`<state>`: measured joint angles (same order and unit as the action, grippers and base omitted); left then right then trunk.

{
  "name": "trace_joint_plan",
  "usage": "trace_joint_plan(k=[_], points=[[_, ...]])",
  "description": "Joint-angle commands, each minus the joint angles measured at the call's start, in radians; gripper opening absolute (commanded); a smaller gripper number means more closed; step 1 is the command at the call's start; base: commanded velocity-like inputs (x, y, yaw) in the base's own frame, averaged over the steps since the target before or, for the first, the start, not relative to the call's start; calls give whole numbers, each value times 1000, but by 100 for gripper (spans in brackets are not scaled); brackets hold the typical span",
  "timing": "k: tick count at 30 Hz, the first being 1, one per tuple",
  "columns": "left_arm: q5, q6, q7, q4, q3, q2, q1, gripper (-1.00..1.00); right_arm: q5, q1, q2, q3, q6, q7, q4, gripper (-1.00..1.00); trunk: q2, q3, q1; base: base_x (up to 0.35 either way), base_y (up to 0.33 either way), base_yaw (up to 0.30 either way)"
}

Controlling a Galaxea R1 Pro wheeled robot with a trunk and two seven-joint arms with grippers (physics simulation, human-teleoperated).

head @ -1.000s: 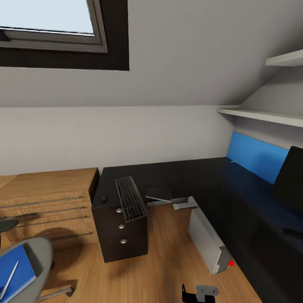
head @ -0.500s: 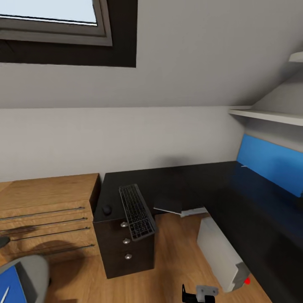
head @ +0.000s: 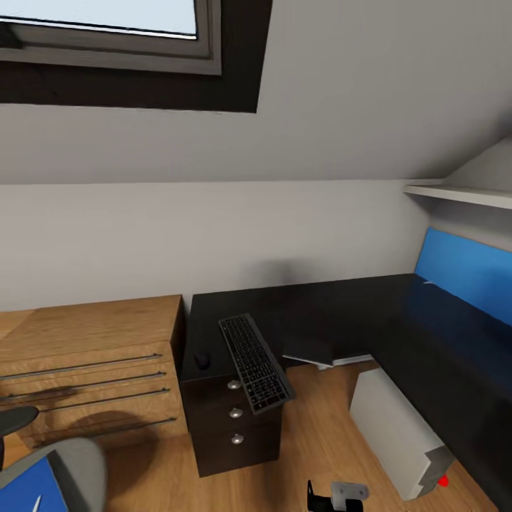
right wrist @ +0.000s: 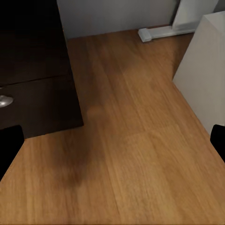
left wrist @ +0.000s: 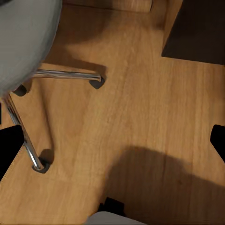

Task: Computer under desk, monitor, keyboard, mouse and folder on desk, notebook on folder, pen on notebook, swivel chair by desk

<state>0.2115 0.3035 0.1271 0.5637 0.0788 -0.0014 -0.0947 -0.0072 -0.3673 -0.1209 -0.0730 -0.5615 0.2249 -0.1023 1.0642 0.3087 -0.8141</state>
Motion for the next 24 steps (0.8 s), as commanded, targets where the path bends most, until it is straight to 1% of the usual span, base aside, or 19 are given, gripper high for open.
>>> trace_joint_plan(k=[1,6,15,20,21,24], points=[[7,2,0,2,-1,0,0,100,-1,-1,0,-8,-2,8,1,100,1,1,0,-32,113,0],[8,3,1,21,-2,0,0,100,-1,-1,-1,-8,-2,9,1,100,1,1,0,-14,49,75],[9,-1,5,79,2,-2,0,100,0,-1,-1,-7,-2,9,1,100,1,3,0,-3,11,211],[7,-4,6,87,-3,-6,0,100,1,-1,0,-8,-2,8,1,100,36,25,-19,0,1,74],[6,-5,6,88,-8,-17,0,100,1,-1,0,-8,-2,8,1,100,43,29,-23,0,0,16],[6,-5,6,88,-11,-26,0,100,1,-1,0,-9,-2,8,1,100,64,42,-35,0,0,11]])
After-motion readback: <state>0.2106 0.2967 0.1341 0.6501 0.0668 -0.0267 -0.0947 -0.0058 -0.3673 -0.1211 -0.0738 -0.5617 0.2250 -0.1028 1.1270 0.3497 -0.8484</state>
